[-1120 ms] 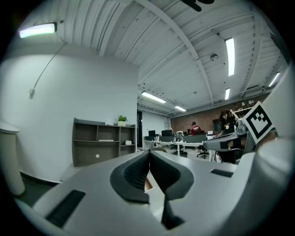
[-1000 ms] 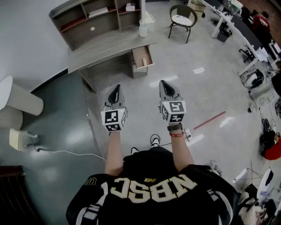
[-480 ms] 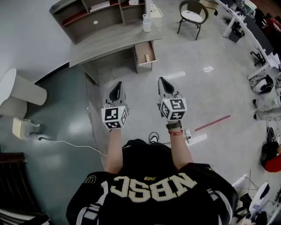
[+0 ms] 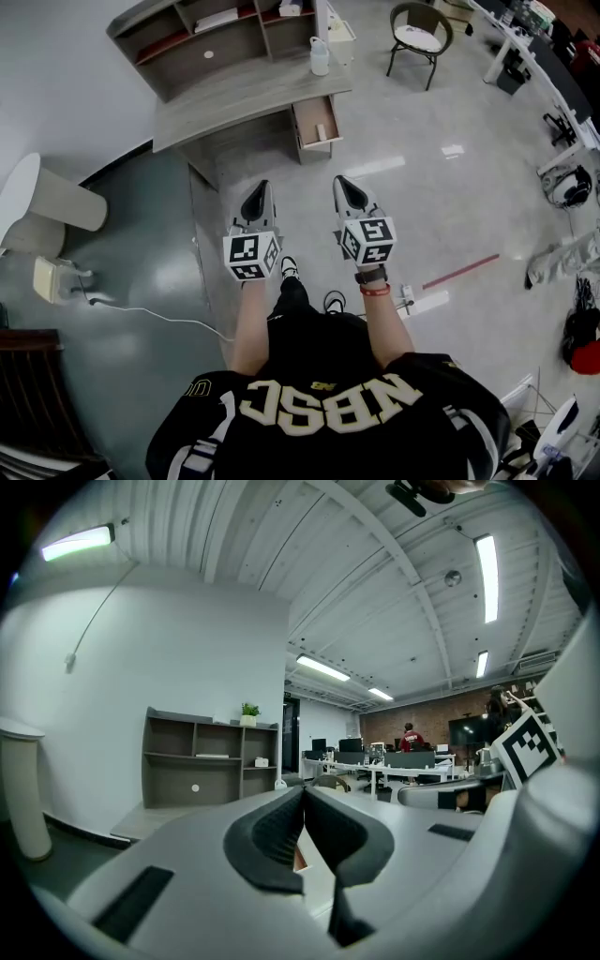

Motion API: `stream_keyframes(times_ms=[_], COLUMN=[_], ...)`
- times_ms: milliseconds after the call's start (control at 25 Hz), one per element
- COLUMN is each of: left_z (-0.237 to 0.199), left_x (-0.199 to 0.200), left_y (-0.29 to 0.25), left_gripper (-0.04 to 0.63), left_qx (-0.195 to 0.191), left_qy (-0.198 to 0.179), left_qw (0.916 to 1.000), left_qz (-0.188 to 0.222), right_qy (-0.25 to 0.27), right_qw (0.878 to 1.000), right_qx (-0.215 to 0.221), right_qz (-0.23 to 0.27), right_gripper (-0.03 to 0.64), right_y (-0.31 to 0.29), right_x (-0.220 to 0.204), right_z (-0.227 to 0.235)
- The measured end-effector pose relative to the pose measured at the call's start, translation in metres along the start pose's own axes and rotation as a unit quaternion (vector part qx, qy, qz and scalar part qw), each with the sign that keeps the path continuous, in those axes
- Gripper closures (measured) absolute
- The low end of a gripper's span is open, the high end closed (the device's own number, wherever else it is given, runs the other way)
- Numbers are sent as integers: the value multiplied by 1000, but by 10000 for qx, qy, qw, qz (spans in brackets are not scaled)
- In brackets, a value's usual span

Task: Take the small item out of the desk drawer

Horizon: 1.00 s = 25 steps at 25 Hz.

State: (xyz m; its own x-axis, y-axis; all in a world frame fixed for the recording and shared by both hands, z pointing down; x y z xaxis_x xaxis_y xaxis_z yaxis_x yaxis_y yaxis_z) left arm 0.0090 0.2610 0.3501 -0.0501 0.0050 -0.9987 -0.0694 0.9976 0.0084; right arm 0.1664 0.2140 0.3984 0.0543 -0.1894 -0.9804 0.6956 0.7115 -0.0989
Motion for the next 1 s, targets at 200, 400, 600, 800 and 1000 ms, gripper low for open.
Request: stream_keyframes(times_ms=[200, 400, 600, 800, 1000], left_z=[-23, -56, -86, -113, -129], left_x=[-3, 1, 2, -14, -36], left_y=[-44, -109, -170, -206, -231], left_gripper=[580, 580, 580, 580, 580], left_qx=[-209, -419, -696, -912, -1024], left_qy=[54, 168, 259, 340, 556], left_qw=[9998, 9989, 9972, 9952, 9929], left_qz=[47, 119, 88, -79, -237], right_qy=[57, 152, 222, 59, -40], right_qw=[10000, 9998, 9992, 9985, 9973], right_qx=[-58, -159, -327, -509, -603], right_qz=[-34, -16, -25, -177, -413], right_gripper=[611, 611, 611, 611, 606], right_y=[-46, -113, -177, -219, -247], right_x=[2, 22, 40, 26, 9], right_z=[6, 21, 33, 43, 54])
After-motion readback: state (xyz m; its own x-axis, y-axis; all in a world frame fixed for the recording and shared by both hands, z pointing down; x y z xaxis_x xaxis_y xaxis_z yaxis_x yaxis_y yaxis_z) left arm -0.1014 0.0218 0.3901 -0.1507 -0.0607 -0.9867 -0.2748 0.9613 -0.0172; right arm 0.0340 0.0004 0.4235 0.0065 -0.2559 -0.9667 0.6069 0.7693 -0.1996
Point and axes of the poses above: the fingertips, and each gripper's own axes: y backward along the fingers, z to its right, x out of its top, the point moved 1 cm from there along y, backward along the fingers, and after that the axes turned 4 degrees about x, right-handed, at the moved point
